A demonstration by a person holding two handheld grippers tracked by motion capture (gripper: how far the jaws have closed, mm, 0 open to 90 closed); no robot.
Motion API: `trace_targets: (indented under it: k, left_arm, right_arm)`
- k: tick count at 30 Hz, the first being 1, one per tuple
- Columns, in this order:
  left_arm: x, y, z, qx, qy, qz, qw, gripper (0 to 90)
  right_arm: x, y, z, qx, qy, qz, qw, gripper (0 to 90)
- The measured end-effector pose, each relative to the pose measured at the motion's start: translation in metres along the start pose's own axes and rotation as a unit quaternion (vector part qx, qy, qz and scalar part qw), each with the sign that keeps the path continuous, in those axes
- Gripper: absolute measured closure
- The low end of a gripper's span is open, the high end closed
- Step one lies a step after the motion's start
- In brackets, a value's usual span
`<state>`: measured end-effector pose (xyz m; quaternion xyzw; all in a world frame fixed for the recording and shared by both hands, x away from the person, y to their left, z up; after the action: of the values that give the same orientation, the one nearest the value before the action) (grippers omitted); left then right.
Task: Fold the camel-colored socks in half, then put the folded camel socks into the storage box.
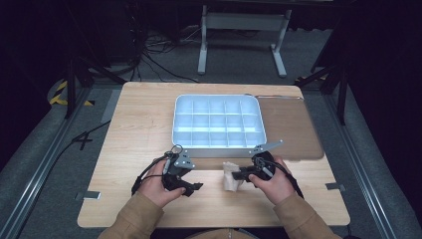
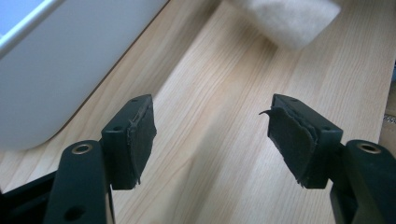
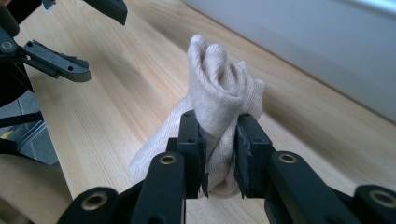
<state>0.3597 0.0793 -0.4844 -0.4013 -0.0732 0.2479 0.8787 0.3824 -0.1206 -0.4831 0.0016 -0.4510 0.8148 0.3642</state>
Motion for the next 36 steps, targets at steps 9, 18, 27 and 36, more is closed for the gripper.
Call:
trace_targets:
  k: [9, 18, 27, 36]
  left_arm:
    - [0.007, 0.005, 0.01, -0.003, -0.01, 0.011, 0.9999, 32.3]
    - [0.01, 0.007, 0.012, -0.001, -0.015, 0.012, 0.9998, 32.0]
    - [0.013, 0.008, 0.015, -0.004, -0.02, 0.018, 0.9996, 32.0]
    - [0.017, 0.009, 0.017, -0.007, -0.024, 0.023, 0.9994, 31.9]
  right_arm:
    - [-0.005, -0.015, 0.013, 0.0, -0.001, 0.007, 1.0, 74.5]
    - [-0.01, -0.032, 0.026, -0.001, 0.006, 0.011, 0.9999, 74.2]
    - [-0.018, -0.05, 0.039, -0.005, 0.019, 0.019, 0.9996, 74.1]
    - [-0.029, -0.073, 0.054, -0.014, 0.034, 0.025, 0.999, 74.0]
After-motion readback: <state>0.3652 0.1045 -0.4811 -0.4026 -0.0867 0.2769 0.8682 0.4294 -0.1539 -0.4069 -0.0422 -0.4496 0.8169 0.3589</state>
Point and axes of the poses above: each handheld gripper's, and its own axes: z roughly backward along the jaws, y roughly out of its underside, x roughly to its left, the point moved 8 cm from there along -z, roughly forward along the jaws, and after that the axes turned 9 degrees about -x, right-handed, at the moved point
